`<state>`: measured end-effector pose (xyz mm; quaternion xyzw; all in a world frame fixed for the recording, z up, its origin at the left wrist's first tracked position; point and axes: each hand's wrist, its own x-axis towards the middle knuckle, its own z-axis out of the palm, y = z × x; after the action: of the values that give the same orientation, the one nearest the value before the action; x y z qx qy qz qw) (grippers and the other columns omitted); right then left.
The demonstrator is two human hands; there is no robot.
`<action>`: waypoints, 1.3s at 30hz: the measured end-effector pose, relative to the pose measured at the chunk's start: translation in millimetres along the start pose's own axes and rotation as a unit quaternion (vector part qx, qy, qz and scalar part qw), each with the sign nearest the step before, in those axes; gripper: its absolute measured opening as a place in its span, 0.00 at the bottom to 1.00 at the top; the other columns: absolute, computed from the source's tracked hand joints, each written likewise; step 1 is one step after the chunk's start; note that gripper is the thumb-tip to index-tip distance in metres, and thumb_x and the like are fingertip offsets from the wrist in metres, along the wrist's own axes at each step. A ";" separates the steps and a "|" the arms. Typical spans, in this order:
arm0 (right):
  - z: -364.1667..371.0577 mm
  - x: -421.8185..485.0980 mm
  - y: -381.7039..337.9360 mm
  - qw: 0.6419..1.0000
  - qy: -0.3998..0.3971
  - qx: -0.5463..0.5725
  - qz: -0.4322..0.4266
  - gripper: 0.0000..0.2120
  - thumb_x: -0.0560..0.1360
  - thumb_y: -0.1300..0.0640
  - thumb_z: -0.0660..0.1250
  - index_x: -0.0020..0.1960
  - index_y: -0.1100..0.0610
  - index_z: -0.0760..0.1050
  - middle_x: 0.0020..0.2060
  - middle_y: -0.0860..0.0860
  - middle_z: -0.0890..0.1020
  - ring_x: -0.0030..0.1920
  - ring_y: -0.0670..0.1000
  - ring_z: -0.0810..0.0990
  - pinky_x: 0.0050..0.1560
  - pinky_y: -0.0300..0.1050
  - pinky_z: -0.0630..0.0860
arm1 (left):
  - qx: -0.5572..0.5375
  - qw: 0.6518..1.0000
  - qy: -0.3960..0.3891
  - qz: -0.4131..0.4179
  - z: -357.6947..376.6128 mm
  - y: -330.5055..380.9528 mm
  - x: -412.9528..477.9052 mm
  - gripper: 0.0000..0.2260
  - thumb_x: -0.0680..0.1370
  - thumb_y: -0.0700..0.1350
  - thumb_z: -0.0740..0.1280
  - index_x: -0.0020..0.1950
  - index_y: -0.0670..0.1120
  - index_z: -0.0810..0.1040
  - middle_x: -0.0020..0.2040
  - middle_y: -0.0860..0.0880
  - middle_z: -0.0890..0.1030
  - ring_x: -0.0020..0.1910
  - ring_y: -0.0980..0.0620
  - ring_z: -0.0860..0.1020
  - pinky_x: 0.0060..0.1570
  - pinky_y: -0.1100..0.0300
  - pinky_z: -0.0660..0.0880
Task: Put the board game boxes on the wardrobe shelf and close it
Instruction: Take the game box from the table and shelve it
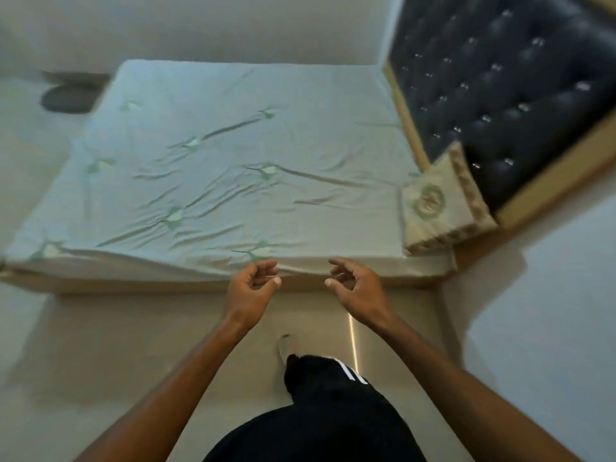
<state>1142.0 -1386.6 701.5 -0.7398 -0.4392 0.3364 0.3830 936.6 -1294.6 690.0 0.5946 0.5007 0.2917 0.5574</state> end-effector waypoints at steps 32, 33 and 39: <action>779.6 189.0 -464.6 0.789 -0.540 -0.089 -0.280 0.18 0.71 0.50 0.70 0.61 0.44 0.75 0.47 0.41 0.82 0.46 0.39 0.81 0.49 0.40 0.79 | -0.144 0.756 0.626 -0.128 -724.7 -145.5 6.7 0.12 0.70 0.42 0.71 0.52 0.51 0.81 0.49 0.50 0.85 0.47 0.53 0.82 0.50 0.62 0.77; 800.6 188.8 -474.8 0.784 -0.546 -0.085 -0.283 0.18 0.71 0.51 0.70 0.61 0.44 0.75 0.47 0.42 0.82 0.46 0.39 0.81 0.48 0.39 0.78 | -0.141 0.753 0.630 -0.132 -744.5 -150.1 6.8 0.12 0.70 0.42 0.71 0.53 0.51 0.81 0.49 0.50 0.85 0.47 0.53 0.82 0.50 0.63 0.77; 964.2 195.2 -549.7 0.751 -0.587 -0.076 -0.293 0.18 0.72 0.53 0.71 0.61 0.45 0.76 0.48 0.43 0.82 0.46 0.40 0.81 0.43 0.35 0.78 | -0.136 0.718 0.663 -0.162 -889.8 -197.3 19.0 0.12 0.73 0.36 0.70 0.54 0.48 0.80 0.49 0.51 0.84 0.47 0.54 0.81 0.46 0.68 0.76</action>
<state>197.8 -771.7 680.8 -0.2584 -0.7969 0.5414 0.0715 84.2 -971.4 683.0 0.0767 0.7858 0.5816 0.1959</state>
